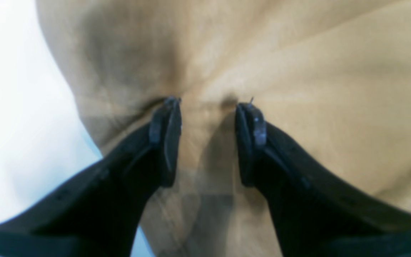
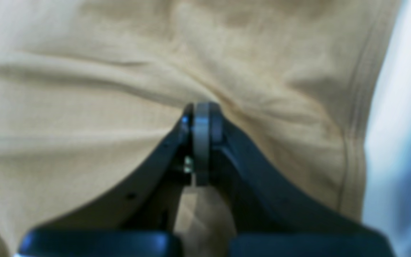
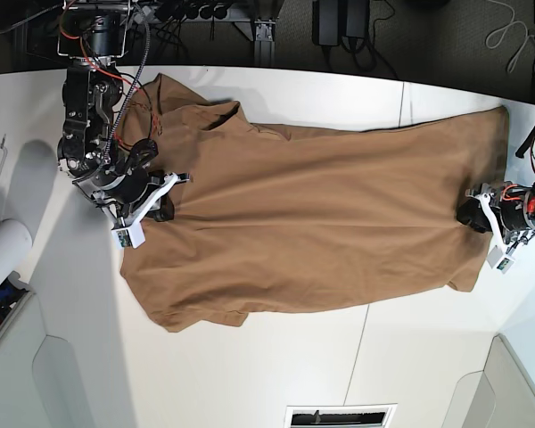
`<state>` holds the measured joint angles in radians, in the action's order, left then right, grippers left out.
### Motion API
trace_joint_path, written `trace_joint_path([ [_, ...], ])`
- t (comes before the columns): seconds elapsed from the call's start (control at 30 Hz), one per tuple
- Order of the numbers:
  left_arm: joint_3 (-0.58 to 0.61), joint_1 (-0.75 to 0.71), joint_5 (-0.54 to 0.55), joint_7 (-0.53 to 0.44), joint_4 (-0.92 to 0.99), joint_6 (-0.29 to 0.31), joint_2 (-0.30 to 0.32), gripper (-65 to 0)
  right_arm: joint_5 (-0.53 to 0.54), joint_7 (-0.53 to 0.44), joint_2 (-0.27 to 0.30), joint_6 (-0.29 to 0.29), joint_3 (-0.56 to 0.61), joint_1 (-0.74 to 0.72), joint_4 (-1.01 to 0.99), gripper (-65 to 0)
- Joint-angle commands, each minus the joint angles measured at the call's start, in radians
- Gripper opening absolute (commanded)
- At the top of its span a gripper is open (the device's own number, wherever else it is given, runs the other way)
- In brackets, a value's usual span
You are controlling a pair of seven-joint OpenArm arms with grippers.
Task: Layout the t-shirt on the table in an organized manner, then fold the t-shirt properly
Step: 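Slide the right gripper along the shirt edge and regrasp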
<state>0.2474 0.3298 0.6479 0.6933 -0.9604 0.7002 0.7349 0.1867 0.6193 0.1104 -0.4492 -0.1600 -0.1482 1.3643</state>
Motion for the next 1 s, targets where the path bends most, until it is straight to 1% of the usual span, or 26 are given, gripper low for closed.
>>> trace_joint_path([
  [0.0,-0.002,0.017,-0.035,0.009,-0.006,-0.002,-0.003,-36.4,-0.012,0.006,0.011,0.010,-0.021,-0.023,0.007,-65.0],
  [0.07,-0.002,0.019,-0.047,0.005,-0.006,-0.011,-0.021,-36.4,0.019,0.006,0.011,0.008,-0.042,-0.028,0.008,-65.0],
  [0.13,-0.002,0.019,-0.030,-0.002,-0.010,-0.035,-0.022,-36.4,0.060,0.009,0.011,0.008,-0.055,-0.026,0.016,-65.0],
  [0.2,-0.007,0.019,0.010,-0.002,-0.035,-0.032,-0.014,-36.4,0.079,0.010,0.011,0.008,-0.059,-0.024,0.026,-65.0],
  [0.3,-0.031,0.019,0.072,0.000,-0.116,-0.003,0.005,-36.4,0.085,0.009,0.011,0.008,-0.062,-0.020,0.051,-65.0],
  [0.4,-0.081,0.019,0.071,-0.006,-0.191,-0.004,0.008,-36.4,0.095,0.006,0.011,0.008,-0.072,-0.023,0.080,-65.0],
  [0.47,-0.105,0.028,0.055,-0.056,-0.201,-0.005,0.008,-36.4,0.110,-0.002,0.011,0.008,-0.077,-0.029,0.093,-65.0],
  [0.5,-0.106,0.038,0.027,-0.085,-0.195,-0.010,0.008,-36.4,0.114,-0.013,0.011,0.008,-0.077,-0.034,0.093,-65.0],
  [0.6,-0.106,0.076,-0.061,-0.180,-0.136,-0.047,-0.006,-36.4,0.105,-0.026,0.005,0.009,-0.076,-0.052,0.093,-65.0],
  [0.7,-0.106,0.124,-0.132,-0.292,-0.022,-0.110,-0.040,-36.4,0.083,-0.043,0.005,0.010,-0.077,-0.061,0.092,-65.0],
  [0.8,-0.106,0.180,-0.160,-0.371,0.113,-0.169,-0.082,-36.4,0.028,-0.048,0.006,0.029,-0.076,-0.061,0.091,-65.0],
  [0.9,-0.106,0.235,-0.190,-0.407,0.240,-0.173,-0.133,-36.5,-0.009,-0.051,0.006,0.064,-0.076,-0.061,0.082,-65.0],
  [0.93,-0.106,0.250,-0.198,-0.421,0.274,-0.173,-0.149,-36.6,-0.007,-0.058,0.005,0.066,-0.076,-0.061,0.076,-65.0],
  [0.97,-0.106,0.263,-0.205,-0.438,0.306,-0.174,-0.163,-38.1,-0.007,-0.065,0.005,0.066,-0.076,-0.061,0.068,-65.0],
])
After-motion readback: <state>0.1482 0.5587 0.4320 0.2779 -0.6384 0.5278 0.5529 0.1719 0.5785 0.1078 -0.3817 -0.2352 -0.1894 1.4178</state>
